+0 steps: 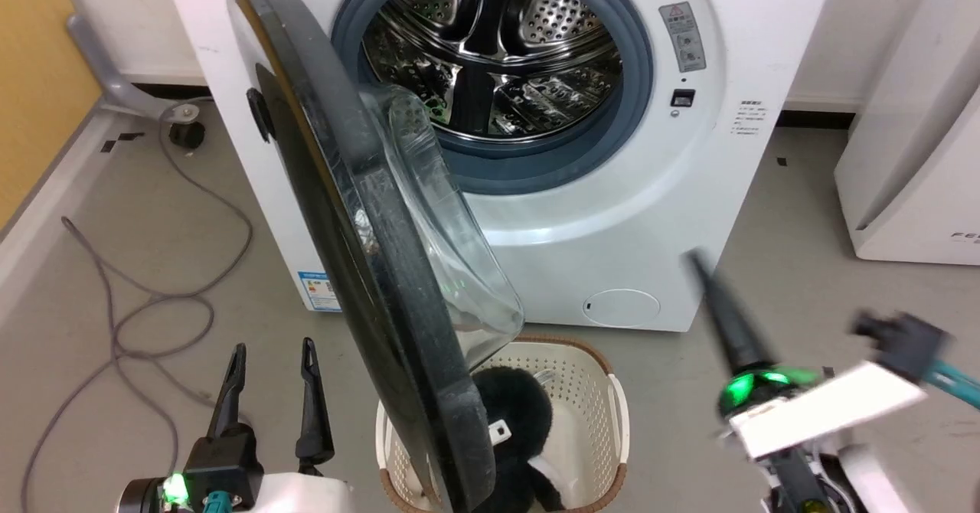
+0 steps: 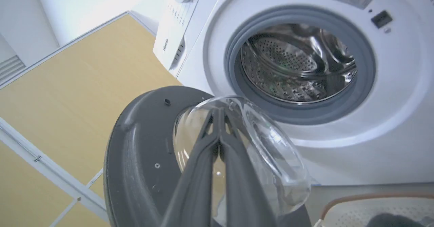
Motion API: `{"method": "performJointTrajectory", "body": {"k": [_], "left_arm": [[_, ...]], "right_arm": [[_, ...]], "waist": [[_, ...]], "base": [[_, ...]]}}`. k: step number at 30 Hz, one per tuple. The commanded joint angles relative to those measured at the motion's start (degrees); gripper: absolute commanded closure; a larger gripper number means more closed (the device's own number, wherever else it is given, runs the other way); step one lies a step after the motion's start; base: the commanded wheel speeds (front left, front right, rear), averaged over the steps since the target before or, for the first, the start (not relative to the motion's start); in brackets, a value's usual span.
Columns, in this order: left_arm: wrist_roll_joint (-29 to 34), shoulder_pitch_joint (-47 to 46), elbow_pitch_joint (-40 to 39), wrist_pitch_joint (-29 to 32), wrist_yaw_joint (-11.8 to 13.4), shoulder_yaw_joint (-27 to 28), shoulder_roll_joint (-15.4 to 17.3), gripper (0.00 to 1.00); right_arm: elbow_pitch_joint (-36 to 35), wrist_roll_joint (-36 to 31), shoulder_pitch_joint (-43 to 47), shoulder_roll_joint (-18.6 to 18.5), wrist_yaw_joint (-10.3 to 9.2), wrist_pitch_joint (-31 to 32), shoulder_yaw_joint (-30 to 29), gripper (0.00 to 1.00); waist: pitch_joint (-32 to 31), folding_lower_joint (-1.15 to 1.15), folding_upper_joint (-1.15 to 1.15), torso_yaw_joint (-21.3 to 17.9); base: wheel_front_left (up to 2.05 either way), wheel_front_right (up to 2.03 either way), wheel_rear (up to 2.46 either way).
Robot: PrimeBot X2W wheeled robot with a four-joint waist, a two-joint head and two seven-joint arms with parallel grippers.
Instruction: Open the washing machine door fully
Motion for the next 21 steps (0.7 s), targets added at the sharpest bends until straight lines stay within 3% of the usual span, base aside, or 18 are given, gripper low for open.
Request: {"method": "performJointTrajectory", "body": {"k": [1,3,5,8,11,16,21], "left_arm": [[0.2,0.3,0.1,-0.3,-0.1,0.1,0.1,0.0],[0.2,0.3,0.1,-0.3,-0.1,0.2,0.1,0.0],[0.1,0.4,0.0,-0.3,0.0,0.3,0.1,0.0],[0.1,0.4,-0.2,-0.3,0.2,0.3,0.1,0.0],[0.0,0.4,-0.2,-0.3,0.2,0.3,0.1,0.0],[-0.1,0.5,-0.2,-0.3,0.2,0.6,0.1,0.0],[0.0,0.5,-0.2,-0.3,0.1,0.8,0.1,0.0]], "right_arm": [[0.2,-3.9,-0.7,-1.0,0.3,-5.6,-0.2,1.0],[1.2,-10.6,-1.1,-2.1,0.3,-10.3,-1.3,1.0],[0.9,-20.4,-1.6,-2.9,0.3,-11.2,-4.2,1.0],[-3.1,-34.3,-0.4,0.2,0.3,-11.2,-11.3,1.0],[-6.9,-47.5,1.7,1.2,0.3,-11.2,-14.8,1.0],[-8.6,-59.4,6.2,3.1,0.3,-11.3,-18.4,1.0],[-5.9,-62.1,10.2,5.3,0.3,-11.3,-20.6,1.0]], "waist": [[-0.1,0.01,0.0,-0.2],[-0.2,0.01,0.0,-0.5],[-0.2,0.01,0.0,-0.8],[-0.1,0.01,0.0,-1.1],[0.0,0.01,0.0,-1.2],[-0.1,0.01,0.0,-1.5],[-0.2,0.01,0.0,-1.6]], "base": [[0.0,0.0,0.0],[0.0,0.0,0.0],[0.0,0.0,0.0],[0.0,0.0,0.0],[0.0,0.0,0.0],[0.0,0.0,0.0],[0.0,0.0,0.0]]}}
